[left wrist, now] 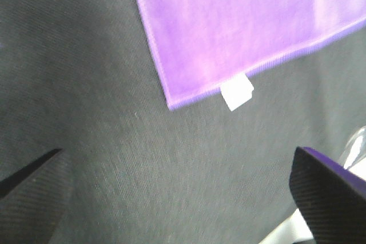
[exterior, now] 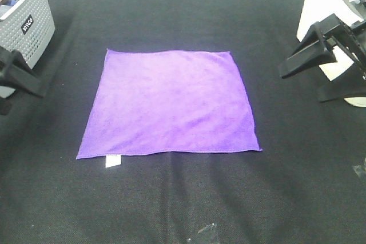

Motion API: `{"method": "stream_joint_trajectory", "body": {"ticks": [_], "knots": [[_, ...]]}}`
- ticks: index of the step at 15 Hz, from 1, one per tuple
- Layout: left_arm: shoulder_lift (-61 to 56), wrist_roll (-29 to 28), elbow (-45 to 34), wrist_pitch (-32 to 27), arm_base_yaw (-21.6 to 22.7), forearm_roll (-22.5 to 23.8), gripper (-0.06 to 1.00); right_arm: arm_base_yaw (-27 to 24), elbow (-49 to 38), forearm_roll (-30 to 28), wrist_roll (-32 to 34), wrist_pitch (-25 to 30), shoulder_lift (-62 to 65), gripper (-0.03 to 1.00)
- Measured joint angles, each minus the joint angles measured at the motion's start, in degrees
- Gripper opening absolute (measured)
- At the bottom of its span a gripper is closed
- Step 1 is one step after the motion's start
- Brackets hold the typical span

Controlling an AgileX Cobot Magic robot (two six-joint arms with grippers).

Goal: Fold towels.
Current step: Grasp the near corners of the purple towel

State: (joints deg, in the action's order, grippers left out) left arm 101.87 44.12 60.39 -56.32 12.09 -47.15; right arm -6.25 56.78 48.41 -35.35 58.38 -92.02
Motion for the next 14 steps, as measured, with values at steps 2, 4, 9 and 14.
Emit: {"method": "stream_joint_trajectory", "body": {"ticks": [2,4,9,14], "knots": [[0.5,2.1,0.0,-0.2,0.6,-1.9,0.97,0.0,0.0,0.3,0.0,-0.7,-1.6,0.96],[0.5,2.2,0.0,-0.6,0.6,-2.4,0.97,0.0,0.0,0.3,-0.2,-0.7,-4.4,0.96],[6.4,0.6,1.5,0.8,-1.0,-2.3,0.95,0.0,1.0,0.3,-2.6,-6.5,-11.4,0.96],[12.8,0.6,3.0,2.8,-3.7,-1.6,0.92,0.0,4.5,0.3,-4.5,-6.9,-18.7,0.96]]}}
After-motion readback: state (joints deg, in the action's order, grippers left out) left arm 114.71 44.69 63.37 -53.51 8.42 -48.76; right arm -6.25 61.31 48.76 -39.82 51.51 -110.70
